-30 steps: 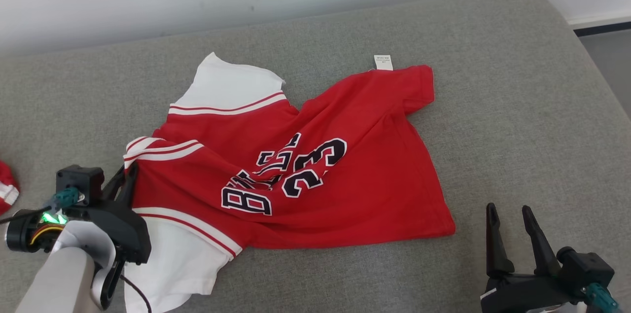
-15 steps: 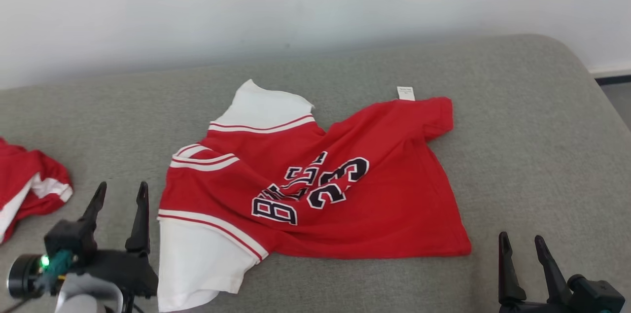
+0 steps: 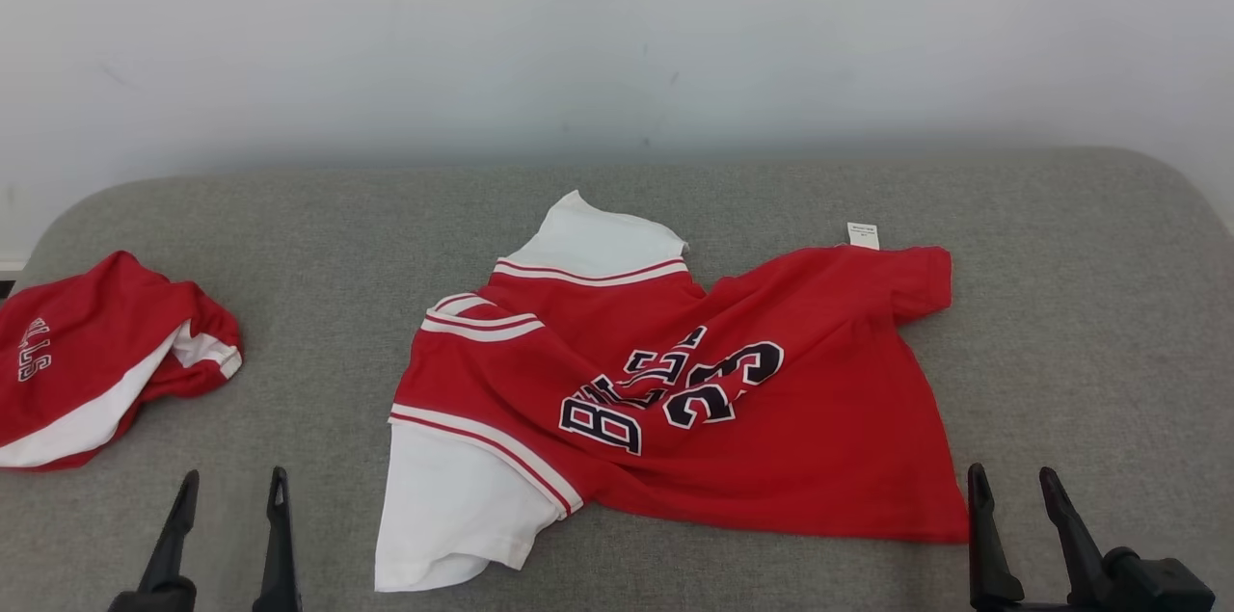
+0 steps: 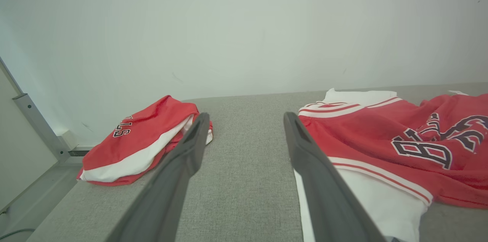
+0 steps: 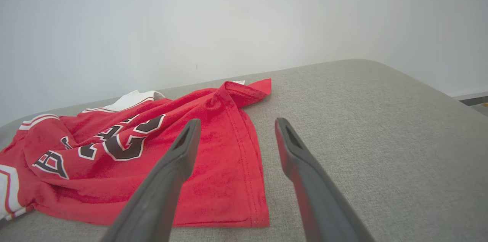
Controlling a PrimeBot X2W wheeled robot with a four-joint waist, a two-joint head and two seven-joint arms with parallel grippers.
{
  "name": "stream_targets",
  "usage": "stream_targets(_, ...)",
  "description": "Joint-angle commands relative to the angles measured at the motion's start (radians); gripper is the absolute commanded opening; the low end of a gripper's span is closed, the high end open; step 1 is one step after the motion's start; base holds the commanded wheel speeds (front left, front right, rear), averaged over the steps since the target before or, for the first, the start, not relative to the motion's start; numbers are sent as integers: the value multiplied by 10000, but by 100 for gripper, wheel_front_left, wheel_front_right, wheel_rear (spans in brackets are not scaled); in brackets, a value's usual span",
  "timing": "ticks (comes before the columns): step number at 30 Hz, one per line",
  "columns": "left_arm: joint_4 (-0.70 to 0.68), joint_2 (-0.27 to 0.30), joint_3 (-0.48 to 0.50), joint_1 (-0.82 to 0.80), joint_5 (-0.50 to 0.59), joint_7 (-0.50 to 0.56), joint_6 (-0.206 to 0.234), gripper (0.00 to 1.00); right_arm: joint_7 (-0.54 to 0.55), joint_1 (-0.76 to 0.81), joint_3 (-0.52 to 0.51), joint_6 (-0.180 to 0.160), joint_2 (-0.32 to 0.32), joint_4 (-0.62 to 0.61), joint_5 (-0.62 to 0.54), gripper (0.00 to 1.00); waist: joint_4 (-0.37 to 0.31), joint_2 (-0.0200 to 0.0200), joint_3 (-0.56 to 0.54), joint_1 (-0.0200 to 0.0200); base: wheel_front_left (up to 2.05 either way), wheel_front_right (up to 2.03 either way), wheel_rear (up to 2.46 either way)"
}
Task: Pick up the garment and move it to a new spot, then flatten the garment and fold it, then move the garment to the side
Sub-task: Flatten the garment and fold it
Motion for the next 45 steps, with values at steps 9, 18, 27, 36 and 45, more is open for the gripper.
stream_targets(9, 162, -172, -281, 644, -569, 569, -320, 100, 683, -4, 223, -24, -205, 242, -228, 100, 85, 0, 61, 2, 0, 0, 0)
stream_targets(18, 2384, -645, -805, -286, -1195, 642, -1354, 100, 1136, -1032, 910, -24, -739, 1944, 9, 100, -219, 0, 466, 2, 0, 0, 0)
stream_targets(27, 4468, -1007, -1014, -1202, -1410, 408, -1917, 100, 805, -1866, 1257, -24, -933, 3609, 202, 100, -179, 0, 675, 2, 0, 0, 0)
stream_targets(36, 6025, -1422, -1252, -1631, -1835, 226, -2383, 100, 361, -2299, 1463, -24, -962, 4735, 368, 100, -217, 0, 644, 2, 0, 0, 0)
stream_targets(45, 6723, -1557, -1520, -1903, -2072, 81, -2581, 0, 113, -2675, 1681, -24, -989, 5373, 498, 0, -299, 0, 429, 2, 0, 0, 0)
